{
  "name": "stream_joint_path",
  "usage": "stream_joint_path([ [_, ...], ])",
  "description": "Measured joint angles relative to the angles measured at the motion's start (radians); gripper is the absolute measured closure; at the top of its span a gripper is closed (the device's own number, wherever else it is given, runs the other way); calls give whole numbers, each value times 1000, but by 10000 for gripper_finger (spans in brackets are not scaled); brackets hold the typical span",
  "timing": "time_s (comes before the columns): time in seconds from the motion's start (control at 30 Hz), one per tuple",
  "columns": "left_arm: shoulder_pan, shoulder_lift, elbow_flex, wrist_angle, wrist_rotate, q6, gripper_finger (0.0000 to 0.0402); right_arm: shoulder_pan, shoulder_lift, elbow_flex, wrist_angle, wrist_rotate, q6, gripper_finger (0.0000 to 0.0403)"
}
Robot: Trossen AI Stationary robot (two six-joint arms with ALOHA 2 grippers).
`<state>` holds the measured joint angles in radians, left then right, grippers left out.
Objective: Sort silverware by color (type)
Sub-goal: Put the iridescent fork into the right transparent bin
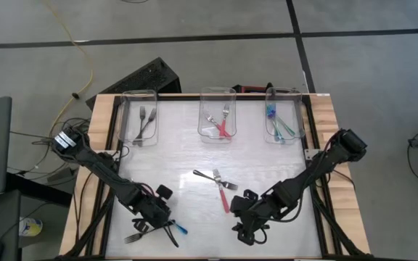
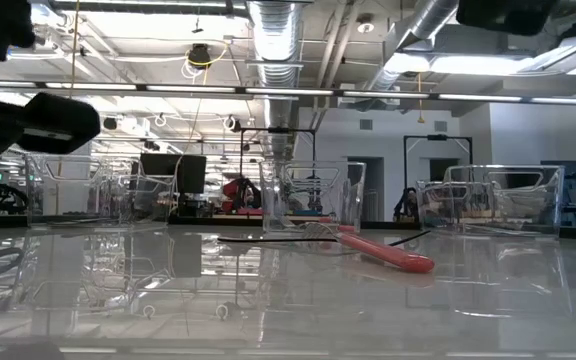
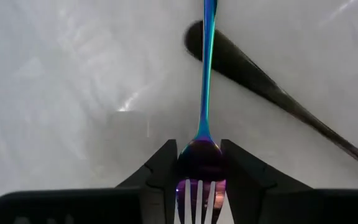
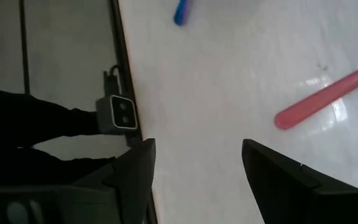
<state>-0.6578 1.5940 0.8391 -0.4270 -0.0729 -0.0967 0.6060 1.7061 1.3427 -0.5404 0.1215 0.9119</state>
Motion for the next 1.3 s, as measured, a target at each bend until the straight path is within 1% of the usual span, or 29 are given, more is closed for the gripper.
stream_joint_path([
  [0.13, 18, -94, -1, -64, -34, 0, 321, 0, 0, 33, -4, 0, -1, 138],
  [0.23, 42, -200, -1, -87, -89, -23, 321, -5, 0, 66, -4, 1, -29, 138],
  [0.4, 95, -358, 0, -67, -212, -162, 321, -63, 0, 101, -3, 4, -81, 138],
  [0.5, 127, -402, 1, -48, -226, -283, 321, -126, 0, 106, -2, 16, -83, 138],
  [0.57, 159, -406, 1, -35, -188, -405, 321, -166, 0, 106, 7, 16, -111, 138],
  [0.6, 177, -404, 1, -34, -148, -466, 321, -183, 0, 106, 16, 16, -136, 138],
  [0.73, 240, -382, 1, -22, 86, -656, 321, -224, 0, 106, 61, 23, -288, 138],
  [0.8, 261, -373, 0, -5, 175, -719, 321, -234, 0, 107, 76, 42, -385, 138],
  [0.87, 280, -366, 0, 65, 234, -744, 321, -246, 0, 107, 76, 43, -520, 138],
  [0.97, 300, -365, 0, 138, 260, -761, 321, -266, 14, 108, 94, 39, -716, 138],
  [1.07, 326, -365, 0, 164, 265, -788, 313, -279, 19, 106, 114, 41, -856, 138],
  [1.2, 346, -365, 0, 165, 271, -805, 309, -275, 16, 108, 171, 88, -957, 138],
  [1.3, 356, -365, 0, 168, 273, -808, 308, -268, 16, 107, 180, 89, -1003, 138],
])
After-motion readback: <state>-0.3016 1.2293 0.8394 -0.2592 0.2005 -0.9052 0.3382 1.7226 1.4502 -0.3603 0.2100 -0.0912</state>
